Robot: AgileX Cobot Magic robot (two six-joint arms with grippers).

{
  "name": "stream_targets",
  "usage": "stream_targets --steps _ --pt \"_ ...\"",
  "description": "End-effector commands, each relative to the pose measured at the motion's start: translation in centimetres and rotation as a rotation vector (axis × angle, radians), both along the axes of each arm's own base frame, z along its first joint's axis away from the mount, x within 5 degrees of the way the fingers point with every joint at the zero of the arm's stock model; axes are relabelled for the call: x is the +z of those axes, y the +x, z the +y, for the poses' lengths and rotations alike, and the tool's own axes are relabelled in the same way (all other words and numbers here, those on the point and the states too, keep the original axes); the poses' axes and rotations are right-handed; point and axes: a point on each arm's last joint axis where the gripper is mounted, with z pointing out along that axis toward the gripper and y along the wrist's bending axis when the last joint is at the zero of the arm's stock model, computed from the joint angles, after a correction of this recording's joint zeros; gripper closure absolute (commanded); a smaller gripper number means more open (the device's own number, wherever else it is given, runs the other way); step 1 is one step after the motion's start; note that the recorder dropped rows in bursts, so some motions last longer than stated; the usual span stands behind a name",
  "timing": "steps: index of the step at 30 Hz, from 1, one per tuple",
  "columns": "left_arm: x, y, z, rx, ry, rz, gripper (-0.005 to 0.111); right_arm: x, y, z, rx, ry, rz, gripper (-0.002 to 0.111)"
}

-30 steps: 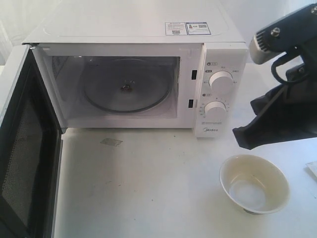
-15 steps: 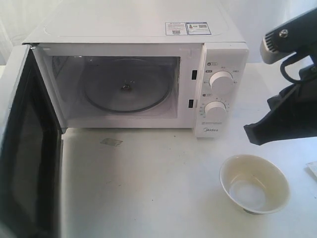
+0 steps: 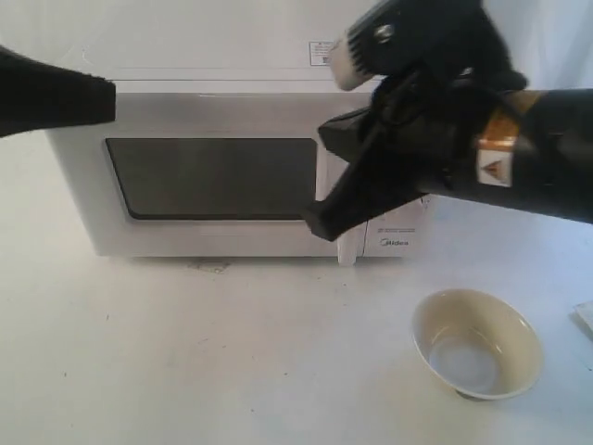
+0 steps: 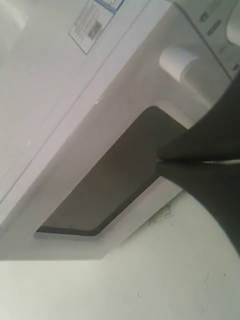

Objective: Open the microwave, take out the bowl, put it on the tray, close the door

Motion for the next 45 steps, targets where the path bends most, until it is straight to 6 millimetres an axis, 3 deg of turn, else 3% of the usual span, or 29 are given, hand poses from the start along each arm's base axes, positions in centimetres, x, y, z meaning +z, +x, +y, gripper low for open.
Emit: stream_targets --steps 1,7,12,18,23,28,33,36,42,45 --pt "0.2 -5.4 0.2 -0.064 0.133 -0.015 0.107 -1.9 4.2 2.0 0.009 -0.015 0.009 0.108" --pt "-2.1 -9.8 2.9 0.318 0.451 0.074 0.107 -3.1 7.5 3.6 -0.007 -0.039 0.041 0.108" --pt "-2.1 -13.4 4.5 0.548 0.514 -0.049 0.107 -3.8 8.5 3.6 -0.02 -0.045 0.054 0.108" --pt "-1.9 -15.2 7.2 0.9 0.571 -0.126 0.107 -3.8 9.8 2.2 -0.058 -0.005 0.03 0.108" --pt "-2.0 -15.8 7.8 0.959 0.618 -0.155 0.107 -4.3 10.8 0.7 -0.115 -0.014 0.049 0.108" --pt "-2.0 -15.9 7.9 0.96 0.62 -0.155 0.107 -3.5 9.2 1.3 -0.116 -0.024 0.086 0.108" --pt "-2.0 -15.9 7.9 0.96 0.62 -0.155 0.107 -1.7 4.8 2.9 -0.041 -0.014 0.099 0.108" --pt "-2.0 -15.9 7.9 0.96 0.62 -0.155 0.107 0.2 3.1 2.4 -0.038 0.001 0.077 0.108" --pt "-2.0 -15.9 7.9 0.96 0.62 -0.155 0.107 1.0 2.7 2.2 -0.032 0.013 0.048 0.108" --pt "-2.0 -15.9 7.9 0.96 0.62 -0.155 0.107 1.2 2.4 1.0 -0.054 -0.121 0.02 0.108"
